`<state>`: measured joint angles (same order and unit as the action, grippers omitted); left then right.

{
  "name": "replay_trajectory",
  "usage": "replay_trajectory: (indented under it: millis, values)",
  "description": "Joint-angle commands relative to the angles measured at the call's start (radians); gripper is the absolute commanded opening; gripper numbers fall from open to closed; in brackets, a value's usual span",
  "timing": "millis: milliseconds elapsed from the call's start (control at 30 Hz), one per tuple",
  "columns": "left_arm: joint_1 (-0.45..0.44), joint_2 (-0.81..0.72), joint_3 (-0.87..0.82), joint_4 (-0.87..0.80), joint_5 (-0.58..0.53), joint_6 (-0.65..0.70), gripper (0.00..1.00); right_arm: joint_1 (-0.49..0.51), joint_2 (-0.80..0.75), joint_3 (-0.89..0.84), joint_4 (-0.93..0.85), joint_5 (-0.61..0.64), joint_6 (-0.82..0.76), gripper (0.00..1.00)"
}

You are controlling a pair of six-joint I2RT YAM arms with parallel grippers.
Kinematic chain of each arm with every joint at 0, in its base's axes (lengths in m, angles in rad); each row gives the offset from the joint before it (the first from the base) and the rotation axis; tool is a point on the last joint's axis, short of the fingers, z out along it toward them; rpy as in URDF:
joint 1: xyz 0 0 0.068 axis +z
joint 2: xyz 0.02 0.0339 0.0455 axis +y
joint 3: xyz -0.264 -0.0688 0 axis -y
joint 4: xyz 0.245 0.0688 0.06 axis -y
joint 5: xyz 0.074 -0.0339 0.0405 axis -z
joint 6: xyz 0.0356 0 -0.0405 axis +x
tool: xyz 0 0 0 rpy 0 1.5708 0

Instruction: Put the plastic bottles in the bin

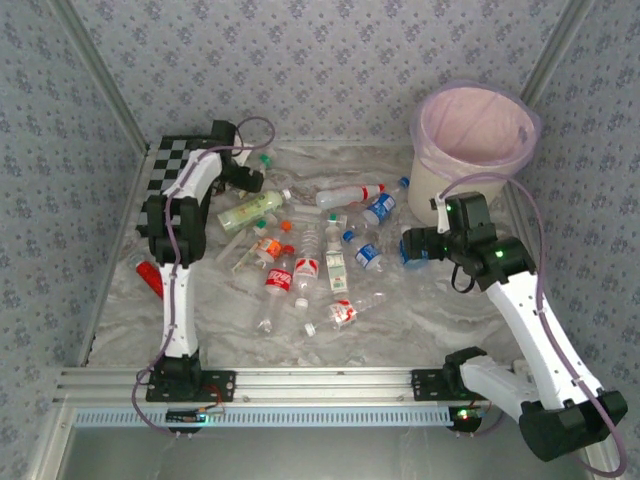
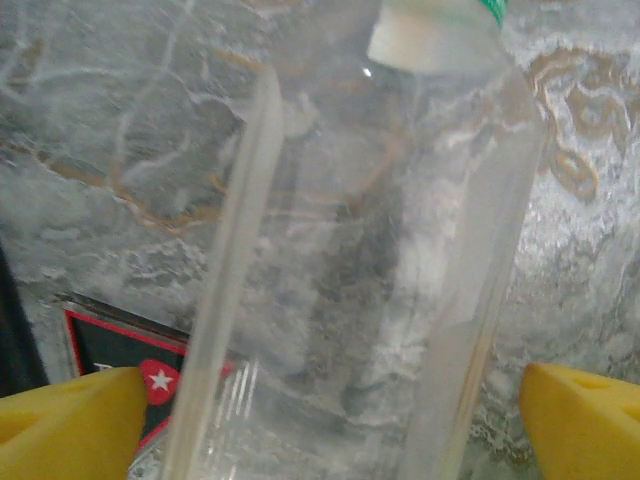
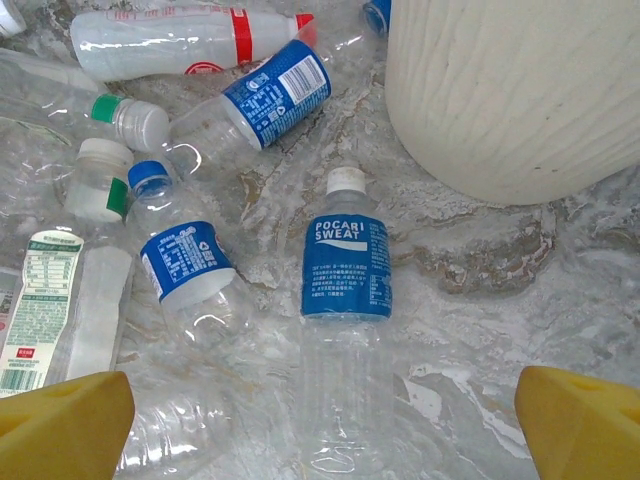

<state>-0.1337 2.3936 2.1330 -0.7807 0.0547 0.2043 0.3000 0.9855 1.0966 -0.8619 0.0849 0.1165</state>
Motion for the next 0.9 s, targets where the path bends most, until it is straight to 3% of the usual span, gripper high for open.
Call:
replay_trajectory:
  millis: [0,233,533,700,867]
  values:
    - [-0.009,0.004,0.005,-0.052,-0.022,0.017,0.86,0.009,0.027,0.043,-0.039,0.022,0.017,1.0]
    - [-0.009,-0.051,-0.015,-0.015,-0.036,0.015,0.63,0.026,0.059,0.137,-0.019,0.005,0.036,1.0]
    - [-0.01,-0.273,-0.036,-0.039,-0.023,-0.02,0.61,0.05,0.12,0.232,0.14,-0.164,0.172,1.0]
    - [-0.04,-0.563,-0.316,0.084,0.117,-0.185,0.61,0.112,0.211,0.295,0.3,-0.273,0.277,1.0]
    - [-0.158,-0.859,-0.709,0.389,0.318,-0.394,0.59,0.171,0.31,0.294,0.577,-0.351,0.449,0.96]
